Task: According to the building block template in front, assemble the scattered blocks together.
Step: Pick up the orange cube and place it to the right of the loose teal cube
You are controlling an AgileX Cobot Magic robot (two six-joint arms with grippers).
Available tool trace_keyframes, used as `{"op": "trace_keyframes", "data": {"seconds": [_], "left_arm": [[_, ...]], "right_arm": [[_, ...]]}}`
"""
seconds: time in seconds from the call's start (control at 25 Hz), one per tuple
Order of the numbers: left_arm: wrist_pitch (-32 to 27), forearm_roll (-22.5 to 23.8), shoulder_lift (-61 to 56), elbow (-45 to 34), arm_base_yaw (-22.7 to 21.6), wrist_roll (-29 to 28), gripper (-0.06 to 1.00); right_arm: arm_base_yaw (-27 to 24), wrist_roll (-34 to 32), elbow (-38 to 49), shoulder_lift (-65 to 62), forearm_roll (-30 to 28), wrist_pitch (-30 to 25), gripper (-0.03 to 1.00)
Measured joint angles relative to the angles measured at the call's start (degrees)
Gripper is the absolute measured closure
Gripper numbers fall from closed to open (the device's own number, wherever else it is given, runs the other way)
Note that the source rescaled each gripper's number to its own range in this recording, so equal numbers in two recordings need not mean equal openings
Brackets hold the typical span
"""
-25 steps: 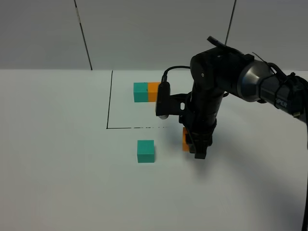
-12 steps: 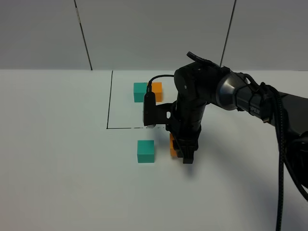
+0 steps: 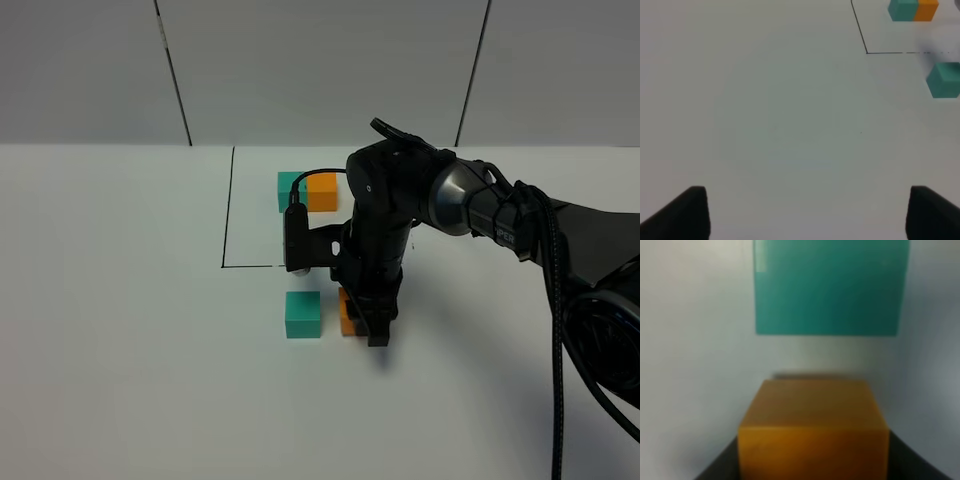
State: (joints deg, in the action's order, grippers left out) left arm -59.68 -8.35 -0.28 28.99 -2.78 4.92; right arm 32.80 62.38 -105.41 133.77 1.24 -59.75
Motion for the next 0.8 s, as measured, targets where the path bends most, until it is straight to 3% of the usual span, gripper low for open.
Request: {"op": "trace_keyframes", "data": {"seconds": [0.2,0.8], "left_arm": [[0.0,0.0,0.0,0.0,0.0,0.0,0.27],[0.0,0.0,0.0,0.0,0.0,0.0,0.27]], "right_arm": [[0.0,0.0,0.0,0.1,1.3,2.8,0.97],[0.0,0.2,-0.1,2.0,1.5,2.7,0.97]]}}
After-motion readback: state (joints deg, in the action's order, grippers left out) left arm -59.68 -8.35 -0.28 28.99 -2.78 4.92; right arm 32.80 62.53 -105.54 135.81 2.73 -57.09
